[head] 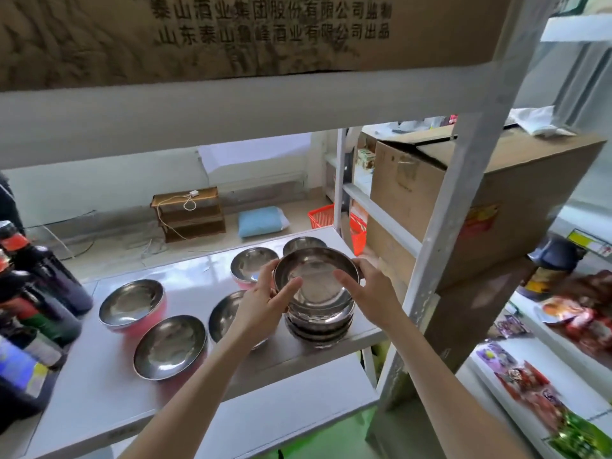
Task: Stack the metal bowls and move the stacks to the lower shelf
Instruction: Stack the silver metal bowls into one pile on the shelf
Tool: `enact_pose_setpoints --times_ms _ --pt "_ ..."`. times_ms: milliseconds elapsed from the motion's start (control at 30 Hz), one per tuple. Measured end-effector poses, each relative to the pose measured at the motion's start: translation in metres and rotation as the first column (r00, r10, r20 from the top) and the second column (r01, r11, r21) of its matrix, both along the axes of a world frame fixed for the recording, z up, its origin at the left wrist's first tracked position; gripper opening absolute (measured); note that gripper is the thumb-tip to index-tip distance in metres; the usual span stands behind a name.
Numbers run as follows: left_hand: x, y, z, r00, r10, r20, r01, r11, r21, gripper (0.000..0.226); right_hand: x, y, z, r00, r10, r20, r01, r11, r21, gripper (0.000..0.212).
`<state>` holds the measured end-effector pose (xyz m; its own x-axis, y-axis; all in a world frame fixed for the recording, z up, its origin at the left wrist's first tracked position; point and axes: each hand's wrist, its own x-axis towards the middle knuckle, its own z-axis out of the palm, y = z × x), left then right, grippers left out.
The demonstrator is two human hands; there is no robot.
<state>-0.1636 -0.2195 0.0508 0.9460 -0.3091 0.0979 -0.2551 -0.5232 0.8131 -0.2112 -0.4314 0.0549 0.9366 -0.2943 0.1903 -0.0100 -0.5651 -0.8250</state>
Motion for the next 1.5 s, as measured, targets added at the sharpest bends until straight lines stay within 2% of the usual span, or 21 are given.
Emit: enact_pose_setpoints --times_ms 167,400,500,667,833,1133,1300,1500 --pt "0.004 -0.02 -0.013 0.999 0.041 -0.018 -0.04 0.997 0.067 0.081 0.011 -0.019 -0.018 0.998 0.033 -0.054 -0.031 0.999 0.038 0.036" --pt "-0.001 -0.042 -0.029 0.978 0.208 0.004 -0.206 0.967 0.147 0.079 0.031 -0.038 -0.034 0.984 0.16 -0.077 -0.157 0.986 0.052 0.032" --pt "-0.01 -0.047 -0.033 0.957 0.285 0.06 -0.292 0.935 0.2 0.076 0.039 -0.042 -0.045 0.973 0.209 -0.096 -0.213 0.977 -0.023 0.037" --pt "-0.022 -0.051 -0.041 0.92 0.352 0.172 -0.39 0.867 0.311 0.088 0.046 -0.044 -0.06 0.965 0.242 -0.105 -0.259 0.946 -0.195 0.041" --pt "-0.028 -0.053 -0.047 0.906 0.336 0.259 -0.414 0.833 0.366 0.091 0.045 -0.044 -0.062 0.956 0.28 -0.086 -0.292 0.888 -0.354 0.054" --pt "-0.026 -0.055 -0.041 0.91 0.329 0.253 -0.415 0.737 0.533 0.096 0.047 -0.052 -0.053 0.926 0.274 -0.258 -0.371 0.782 -0.501 0.073" --pt "-0.026 -0.049 -0.03 0.919 0.281 0.276 -0.393 0.625 0.674 0.088 0.049 -0.055 -0.04 0.907 0.254 -0.336 -0.414 0.679 -0.606 0.072" --pt "-0.033 -0.035 -0.015 0.878 0.189 0.44 -0.474 0.469 0.745 0.09 0.045 -0.054 -0.022 0.933 0.257 -0.252 -0.359 0.626 -0.692 0.076"
